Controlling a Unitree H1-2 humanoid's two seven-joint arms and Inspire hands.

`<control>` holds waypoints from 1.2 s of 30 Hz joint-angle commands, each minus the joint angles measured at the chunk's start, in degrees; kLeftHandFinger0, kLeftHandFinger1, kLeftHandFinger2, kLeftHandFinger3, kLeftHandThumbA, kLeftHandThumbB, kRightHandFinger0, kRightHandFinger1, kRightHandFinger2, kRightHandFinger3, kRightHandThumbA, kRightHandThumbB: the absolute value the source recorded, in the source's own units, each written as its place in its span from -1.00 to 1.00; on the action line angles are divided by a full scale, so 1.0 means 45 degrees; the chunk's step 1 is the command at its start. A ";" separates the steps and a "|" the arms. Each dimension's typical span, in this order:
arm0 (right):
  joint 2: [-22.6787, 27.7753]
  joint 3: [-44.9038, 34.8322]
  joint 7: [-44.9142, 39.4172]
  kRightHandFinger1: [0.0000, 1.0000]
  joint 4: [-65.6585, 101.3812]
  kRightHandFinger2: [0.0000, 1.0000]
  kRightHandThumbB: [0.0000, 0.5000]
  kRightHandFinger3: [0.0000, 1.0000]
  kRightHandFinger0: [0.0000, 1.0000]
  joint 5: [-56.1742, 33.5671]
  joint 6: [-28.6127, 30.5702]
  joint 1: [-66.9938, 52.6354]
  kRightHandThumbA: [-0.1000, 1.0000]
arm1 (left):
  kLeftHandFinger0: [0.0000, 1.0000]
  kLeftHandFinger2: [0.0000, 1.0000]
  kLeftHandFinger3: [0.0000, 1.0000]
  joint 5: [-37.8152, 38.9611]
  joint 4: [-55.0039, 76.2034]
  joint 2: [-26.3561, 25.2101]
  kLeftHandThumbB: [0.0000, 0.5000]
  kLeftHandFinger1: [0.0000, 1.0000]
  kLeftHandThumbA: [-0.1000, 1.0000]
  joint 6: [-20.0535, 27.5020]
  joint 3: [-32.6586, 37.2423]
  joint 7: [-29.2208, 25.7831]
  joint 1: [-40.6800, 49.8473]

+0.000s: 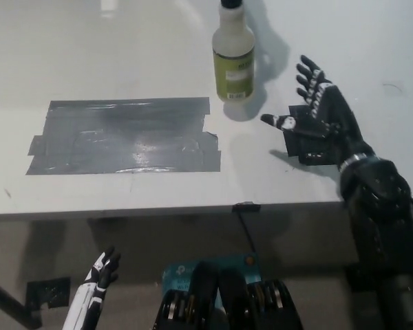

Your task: A person hands a spray bottle to the robot which it grabs with its right hand and places on the black spot infront of it on the table

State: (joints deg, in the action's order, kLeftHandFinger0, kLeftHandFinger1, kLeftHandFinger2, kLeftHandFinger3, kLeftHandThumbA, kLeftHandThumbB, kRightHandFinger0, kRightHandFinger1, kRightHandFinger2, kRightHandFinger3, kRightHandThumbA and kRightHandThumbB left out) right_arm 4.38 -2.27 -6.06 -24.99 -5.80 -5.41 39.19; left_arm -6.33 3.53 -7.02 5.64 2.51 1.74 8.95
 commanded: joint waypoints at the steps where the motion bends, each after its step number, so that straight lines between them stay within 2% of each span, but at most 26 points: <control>1: -0.0219 0.0098 0.0493 1.00 -0.1383 1.00 0.72 1.00 1.00 0.0376 0.0559 0.1825 1.00 | 1.00 1.00 1.00 0.0061 0.0344 -0.0014 -0.40 1.00 1.00 0.0202 0.0050 0.0124 -0.0041; 4: -0.0336 0.0086 0.0626 1.00 -0.1882 1.00 0.80 1.00 1.00 0.0390 0.0578 0.2306 1.00 | 1.00 1.00 1.00 -0.0047 0.0375 -0.0016 -0.42 1.00 1.00 0.0147 0.0050 0.0094 -0.0065; 5: -0.0427 0.0042 0.0635 1.00 -0.2160 1.00 0.76 1.00 1.00 0.0304 0.0748 0.2573 1.00 | 1.00 1.00 1.00 -0.0104 0.0407 -0.0025 -0.44 1.00 1.00 0.0112 0.0051 0.0081 -0.0084; 7: -0.0634 -0.0011 0.0829 1.00 -0.2448 1.00 0.92 1.00 1.00 0.0263 0.0520 0.3055 1.00 | 1.00 1.00 1.00 -0.0034 0.0432 -0.0019 -0.45 1.00 1.00 0.0089 0.0030 0.0104 -0.0104; 8: -0.0646 0.0076 0.0863 1.00 -0.2462 1.00 0.94 1.00 1.00 0.0368 0.0297 0.3189 1.00 | 1.00 1.00 1.00 -0.0034 0.0417 -0.0019 -0.48 1.00 1.00 0.0143 0.0031 0.0100 -0.0106; 9: -0.0681 0.0109 0.0798 1.00 -0.2487 1.00 0.85 1.00 1.00 0.0352 0.0204 0.3337 1.00 | 1.00 1.00 1.00 -0.0081 0.0404 -0.0032 -0.53 1.00 1.00 0.0228 0.0040 0.0085 -0.0112; 13: -0.0789 0.0217 0.0987 1.00 -0.2915 1.00 0.87 1.00 1.00 0.0576 0.0428 0.3835 1.00 | 1.00 1.00 1.00 0.0028 0.0325 -0.0055 -0.47 1.00 1.00 0.0368 0.0028 0.0126 -0.0119; 15: -0.0785 0.0355 0.1063 1.00 -0.3080 1.00 0.78 1.00 1.00 0.0781 0.0361 0.4075 1.00 | 1.00 1.00 1.00 0.0017 0.0373 -0.0043 -0.45 1.00 0.99 0.0329 0.0024 0.0113 -0.0107; 17: -0.0791 0.0448 0.1202 1.00 -0.3268 1.00 0.82 1.00 1.00 0.0963 0.0340 0.4254 1.00 | 1.00 1.00 1.00 0.0022 0.0431 -0.0057 -0.46 1.00 1.00 0.0274 0.0037 0.0146 -0.0090; 18: -0.0807 0.0504 0.1246 1.00 -0.3361 1.00 0.96 1.00 1.00 0.1033 0.0290 0.4353 1.00 | 1.00 1.00 1.00 -0.0015 0.0466 -0.0061 -0.44 1.00 1.00 0.0196 0.0035 0.0137 -0.0082; 20: -0.0821 0.0600 0.1296 1.00 -0.3560 1.00 1.00 1.00 1.00 0.1149 0.0226 0.4512 1.00 | 1.00 1.00 1.00 0.0057 0.0517 -0.0036 -0.47 1.00 1.00 0.0116 0.0020 0.0157 -0.0079; 22: -0.0824 0.0649 0.1313 1.00 -0.3635 1.00 1.00 1.00 1.00 0.1181 0.0198 0.4559 1.00 | 1.00 1.00 1.00 0.0110 0.0550 -0.0020 -0.47 1.00 1.00 0.0065 0.0019 0.0181 -0.0073; 27: -0.0854 0.0669 0.1154 1.00 -0.4616 1.00 0.82 1.00 1.00 0.1149 0.0696 0.4827 1.00 | 1.00 1.00 1.00 0.0000 0.0575 -0.0020 -0.44 1.00 1.00 -0.0011 0.0024 0.0152 -0.0091; 31: -0.0850 0.0744 0.1400 1.00 -0.5167 1.00 0.99 1.00 1.00 0.1347 0.0675 0.4949 1.00 | 1.00 1.00 1.00 -0.0012 0.0502 -0.0052 -0.47 1.00 1.00 0.0144 0.0048 0.0175 -0.0155; 36: -0.0904 0.0540 0.1329 1.00 -0.5911 1.00 1.00 1.00 1.00 0.1100 0.0684 0.5172 1.00 | 1.00 1.00 1.00 0.0111 0.0502 -0.0023 -0.46 1.00 0.99 0.0072 0.0006 0.0191 -0.0182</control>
State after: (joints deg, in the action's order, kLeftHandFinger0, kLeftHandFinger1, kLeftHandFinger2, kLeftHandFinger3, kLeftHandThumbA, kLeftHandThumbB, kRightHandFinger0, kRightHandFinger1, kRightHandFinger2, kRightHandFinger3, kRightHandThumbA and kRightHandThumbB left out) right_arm 0.81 0.71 -0.80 -50.65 -0.69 -5.04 57.73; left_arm -6.38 3.97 -6.89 5.46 2.52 1.98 8.53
